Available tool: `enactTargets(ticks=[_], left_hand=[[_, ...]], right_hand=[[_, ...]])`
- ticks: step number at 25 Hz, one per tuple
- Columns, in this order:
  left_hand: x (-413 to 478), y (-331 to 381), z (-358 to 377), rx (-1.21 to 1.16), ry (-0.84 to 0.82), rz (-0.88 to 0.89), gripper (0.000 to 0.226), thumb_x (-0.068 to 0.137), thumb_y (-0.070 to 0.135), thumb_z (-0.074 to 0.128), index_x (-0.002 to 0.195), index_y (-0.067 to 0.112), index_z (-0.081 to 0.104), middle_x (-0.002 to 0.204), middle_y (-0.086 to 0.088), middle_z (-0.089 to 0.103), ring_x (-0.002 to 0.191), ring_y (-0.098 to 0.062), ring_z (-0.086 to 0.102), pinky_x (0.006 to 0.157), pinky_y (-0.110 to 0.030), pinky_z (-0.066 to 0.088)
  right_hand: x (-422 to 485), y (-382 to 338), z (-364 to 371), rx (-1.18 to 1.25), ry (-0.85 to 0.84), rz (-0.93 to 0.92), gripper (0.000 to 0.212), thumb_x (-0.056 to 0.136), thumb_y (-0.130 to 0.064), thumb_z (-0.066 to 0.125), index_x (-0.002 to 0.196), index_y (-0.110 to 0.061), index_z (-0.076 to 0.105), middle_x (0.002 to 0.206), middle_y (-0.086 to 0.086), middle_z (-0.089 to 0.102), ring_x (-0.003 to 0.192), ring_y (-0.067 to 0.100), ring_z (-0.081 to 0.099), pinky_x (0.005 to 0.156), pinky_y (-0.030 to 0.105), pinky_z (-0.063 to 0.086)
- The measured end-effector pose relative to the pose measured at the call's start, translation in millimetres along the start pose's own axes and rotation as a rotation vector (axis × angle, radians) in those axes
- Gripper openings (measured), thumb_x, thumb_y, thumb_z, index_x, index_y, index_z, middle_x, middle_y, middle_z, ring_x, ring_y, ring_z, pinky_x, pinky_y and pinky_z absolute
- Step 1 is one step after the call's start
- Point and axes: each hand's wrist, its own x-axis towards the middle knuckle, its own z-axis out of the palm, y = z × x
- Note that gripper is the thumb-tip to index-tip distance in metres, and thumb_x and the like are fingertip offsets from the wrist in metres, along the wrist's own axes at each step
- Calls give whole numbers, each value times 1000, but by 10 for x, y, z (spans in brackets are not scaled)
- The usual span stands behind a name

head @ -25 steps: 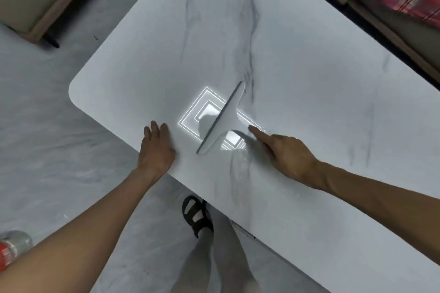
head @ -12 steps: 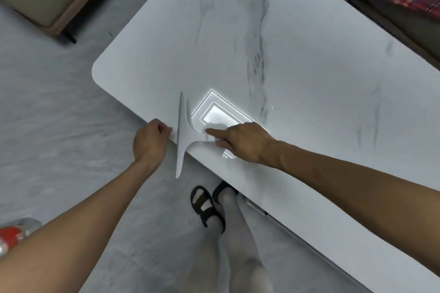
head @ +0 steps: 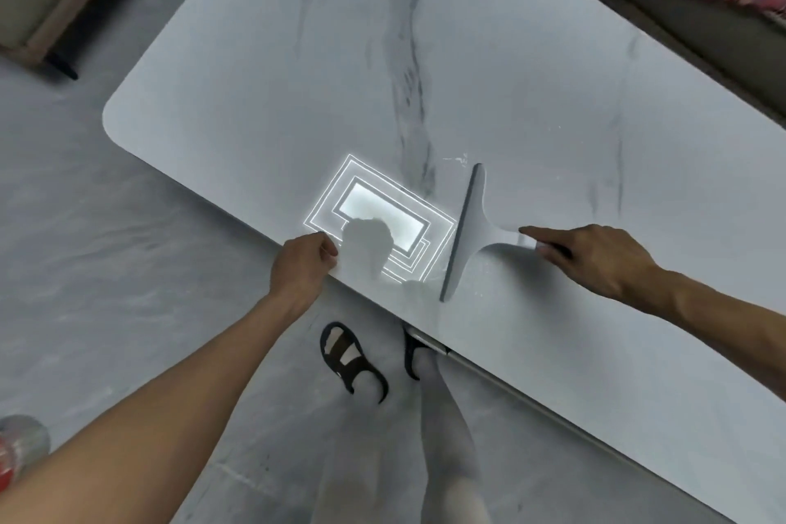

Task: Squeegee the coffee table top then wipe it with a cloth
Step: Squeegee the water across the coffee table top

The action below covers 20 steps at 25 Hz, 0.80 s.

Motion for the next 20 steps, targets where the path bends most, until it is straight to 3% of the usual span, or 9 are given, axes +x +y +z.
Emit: enactTargets(ticks=[4, 9, 14, 18, 20], left_hand=[[-78, 56, 165, 57, 57, -34, 15, 93, 13, 51, 100, 15, 64, 97, -2, 69, 89, -21, 62, 77, -38, 53], [-104, 129, 334, 320, 98, 110, 40, 85, -2, 48, 124, 2, 52, 123, -17, 55, 109, -33, 54, 90, -43, 48], [-268, 523, 776, 400, -91, 159, 55, 77, -7, 47, 131, 0, 39, 127, -20, 42, 116, -35, 43, 97, -44, 42], [-367, 894, 1149, 445, -178, 33, 57, 80, -7, 42, 135, 3, 31, 137, -25, 33, 124, -44, 35, 102, -50, 40], [-426, 1041, 1282, 468, -138, -3, 56, 81, -5, 41, 135, 1, 30, 137, -26, 35, 123, -43, 38, 103, -49, 39]], right_hand=[[46, -414, 141, 70, 35, -252, 42, 96, -60, 23, 137, -63, 29, 112, -14, 69, 101, 19, 64, 68, 29, 38], [260, -1068, 605, -6, -37, -535, 42, 101, -53, 27, 142, -51, 37, 109, -1, 67, 97, 25, 64, 69, 28, 32], [-93, -17, 733, 19, 9, -405, 39, 99, -54, 30, 137, -57, 38, 108, -7, 68, 93, 22, 66, 70, 30, 40], [-399, 888, 562, -50, -3, -252, 41, 98, -56, 25, 136, -56, 40, 95, -11, 67, 87, 20, 66, 69, 30, 44], [-513, 1135, 515, -97, 15, -268, 42, 98, -56, 23, 137, -56, 39, 93, -12, 67, 82, 21, 66, 66, 30, 42]])
